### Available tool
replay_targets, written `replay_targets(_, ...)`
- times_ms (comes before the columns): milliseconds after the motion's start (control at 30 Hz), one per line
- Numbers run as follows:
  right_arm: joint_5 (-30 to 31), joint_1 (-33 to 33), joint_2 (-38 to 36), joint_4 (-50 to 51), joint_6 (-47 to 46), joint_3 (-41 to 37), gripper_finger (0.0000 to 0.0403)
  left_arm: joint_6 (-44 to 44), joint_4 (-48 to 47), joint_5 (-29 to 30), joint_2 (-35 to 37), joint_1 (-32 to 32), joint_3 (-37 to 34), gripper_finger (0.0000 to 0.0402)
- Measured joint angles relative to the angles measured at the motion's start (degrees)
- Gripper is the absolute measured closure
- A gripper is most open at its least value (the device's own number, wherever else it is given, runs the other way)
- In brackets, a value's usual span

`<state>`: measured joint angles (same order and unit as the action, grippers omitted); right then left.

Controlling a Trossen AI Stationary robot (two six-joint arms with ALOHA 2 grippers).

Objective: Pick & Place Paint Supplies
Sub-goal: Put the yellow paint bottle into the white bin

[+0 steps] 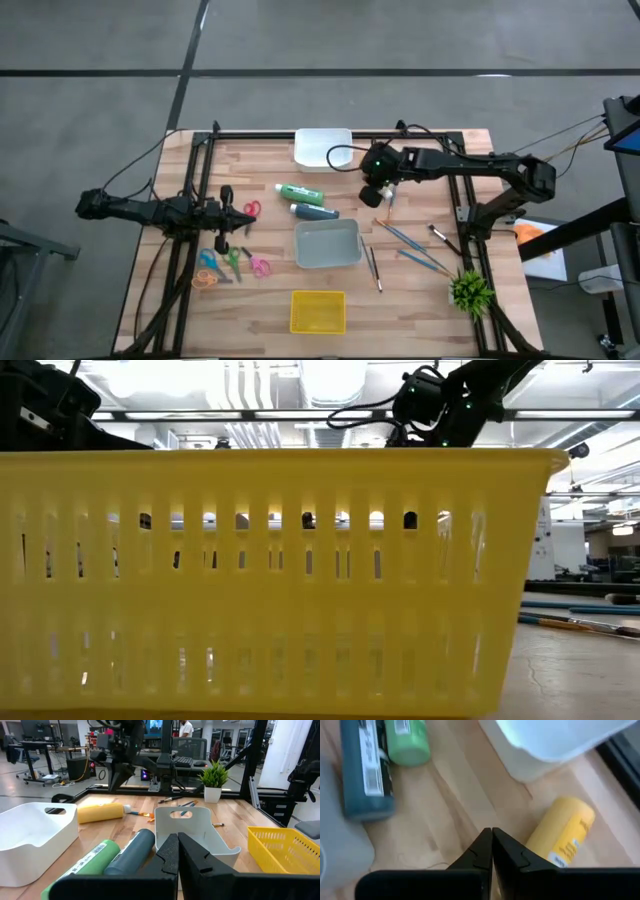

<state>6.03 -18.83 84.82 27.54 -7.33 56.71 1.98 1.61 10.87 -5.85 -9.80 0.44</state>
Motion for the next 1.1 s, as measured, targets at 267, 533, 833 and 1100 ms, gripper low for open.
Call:
replay_targets(267,3.04,-1.37,0.09,-0.33,-11.99,0.0,0.0367,0.02,0.01,0.0,0.0,0.0,0.0,0.0401)
replay_targets(533,-1.78,-4.35,0.79,-2.84,-9.31,0.02,0.022,0.02,0.0,0.0,0.0,-0.01,0.01,0.0401)
replay_targets(833,-1.54,-6.51,0.81,-2.29,-8.68,0.02,0.0157,0.02,0.01,0.0,0.0,0.01,-0.01,0.0401)
replay_targets(1100,-1.39,-7.15,0.89,1.35,-8.55,-1.4,0.0155,0.02,0.02,0.0,0.0,0.0,0.0,0.0401)
